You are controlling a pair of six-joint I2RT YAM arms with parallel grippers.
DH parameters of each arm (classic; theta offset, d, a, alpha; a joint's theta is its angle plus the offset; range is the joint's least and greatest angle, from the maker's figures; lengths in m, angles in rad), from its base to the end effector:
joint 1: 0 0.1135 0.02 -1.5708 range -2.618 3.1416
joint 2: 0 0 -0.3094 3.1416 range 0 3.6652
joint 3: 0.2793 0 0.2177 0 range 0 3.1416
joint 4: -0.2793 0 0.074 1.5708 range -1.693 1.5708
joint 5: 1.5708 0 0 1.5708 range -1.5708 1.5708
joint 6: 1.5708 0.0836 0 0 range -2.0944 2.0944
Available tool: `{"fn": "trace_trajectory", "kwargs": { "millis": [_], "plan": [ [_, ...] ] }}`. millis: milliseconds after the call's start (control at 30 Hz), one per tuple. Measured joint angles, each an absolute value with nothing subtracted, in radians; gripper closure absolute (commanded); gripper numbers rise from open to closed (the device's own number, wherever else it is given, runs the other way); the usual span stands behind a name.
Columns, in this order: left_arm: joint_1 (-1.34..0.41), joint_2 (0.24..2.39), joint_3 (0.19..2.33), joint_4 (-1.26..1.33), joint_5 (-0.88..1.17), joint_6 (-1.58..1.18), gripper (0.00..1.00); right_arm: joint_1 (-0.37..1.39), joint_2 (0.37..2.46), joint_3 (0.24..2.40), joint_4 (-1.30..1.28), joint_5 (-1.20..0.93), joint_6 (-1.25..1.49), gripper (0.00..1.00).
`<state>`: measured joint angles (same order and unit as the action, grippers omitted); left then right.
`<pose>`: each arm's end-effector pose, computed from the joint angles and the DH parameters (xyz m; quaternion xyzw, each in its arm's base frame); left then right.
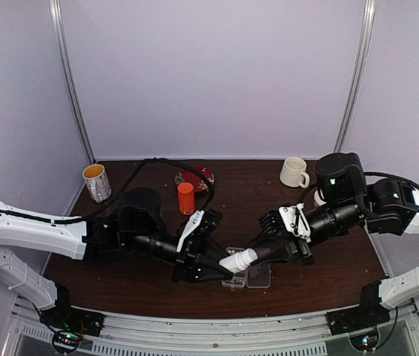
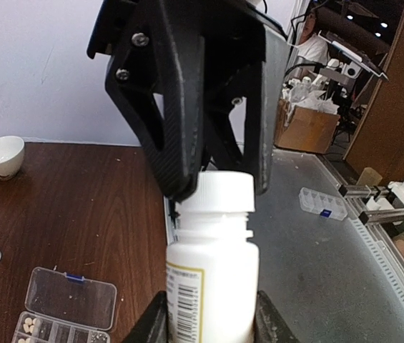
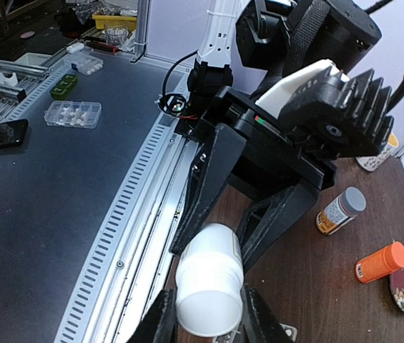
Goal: Sort the pills into containers
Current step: Screw the lid of the pill bottle onto the pill bottle.
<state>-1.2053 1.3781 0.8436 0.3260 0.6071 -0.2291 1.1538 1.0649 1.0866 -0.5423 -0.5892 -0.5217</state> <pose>0.0666 -0.3075 0.3327 0.5139 0.5665 -0.5700 0.3002 0.0395 0.2039 0.3773 -0.7127 0.4459 0.3879 0.3779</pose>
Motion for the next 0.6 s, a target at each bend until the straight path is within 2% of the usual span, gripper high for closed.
{"fn": "trace_trajectory", "kwargs": {
  "millis": [600],
  "plan": [
    [-1.206,1.337,0.865,0.201,0.433,-0.097,1.00,1.150,1.040,0.988,-0.398,-0.466,-0.078,0.93]
  ]
}}
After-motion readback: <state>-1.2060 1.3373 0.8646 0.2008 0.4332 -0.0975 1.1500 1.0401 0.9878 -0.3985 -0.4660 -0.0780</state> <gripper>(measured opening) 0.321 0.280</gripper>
